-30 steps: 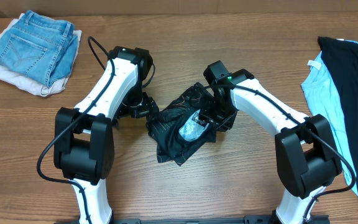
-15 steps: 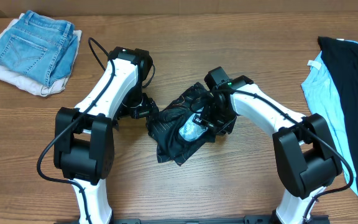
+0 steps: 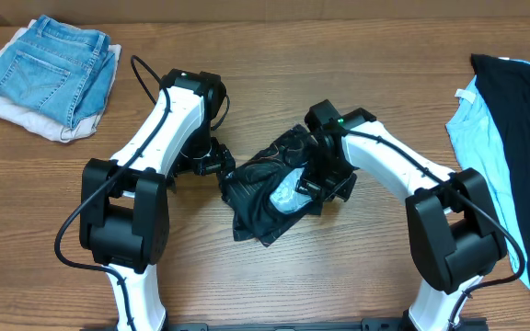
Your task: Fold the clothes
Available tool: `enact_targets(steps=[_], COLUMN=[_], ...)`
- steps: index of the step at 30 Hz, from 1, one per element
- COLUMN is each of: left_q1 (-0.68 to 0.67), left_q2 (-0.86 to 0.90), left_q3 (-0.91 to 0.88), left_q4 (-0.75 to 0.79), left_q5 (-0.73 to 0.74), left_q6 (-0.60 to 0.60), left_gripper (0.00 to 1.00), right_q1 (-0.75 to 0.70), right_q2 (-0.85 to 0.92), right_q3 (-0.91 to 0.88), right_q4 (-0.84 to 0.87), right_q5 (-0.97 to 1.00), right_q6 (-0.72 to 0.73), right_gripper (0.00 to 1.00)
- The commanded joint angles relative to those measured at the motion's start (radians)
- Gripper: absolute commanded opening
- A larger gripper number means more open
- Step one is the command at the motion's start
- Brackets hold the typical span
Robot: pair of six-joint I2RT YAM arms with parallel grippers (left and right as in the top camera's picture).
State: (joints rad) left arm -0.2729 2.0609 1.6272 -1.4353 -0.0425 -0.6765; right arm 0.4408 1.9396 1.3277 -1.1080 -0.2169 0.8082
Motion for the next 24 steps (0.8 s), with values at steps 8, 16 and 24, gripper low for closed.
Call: enact_targets(steps=[8, 16, 24], left_q1=[0.006, 0.006, 0.006], left_q2=[-0.013, -0.013, -0.013], left_q3=[-0.005, -0.005, -0.005], left_q4=[0.0, 0.003, 0.003], left_q5=[-0.012, -0.008, -0.009], left_q6=[0.019, 0.019, 0.02], left_gripper=[1.0, 1.0, 1.0], right_q1=[-0.001, 0.001, 0.019], right_q2=[-0.034, -0.034, -0.043], right_q3=[0.051, 0.048, 0.048], right_q4=[-0.137, -0.243, -0.255], right_q5=[0.079, 0.133, 0.038], right_q6=[0.003, -0.039, -0.068], right_gripper=[0.04, 0.29, 0.31])
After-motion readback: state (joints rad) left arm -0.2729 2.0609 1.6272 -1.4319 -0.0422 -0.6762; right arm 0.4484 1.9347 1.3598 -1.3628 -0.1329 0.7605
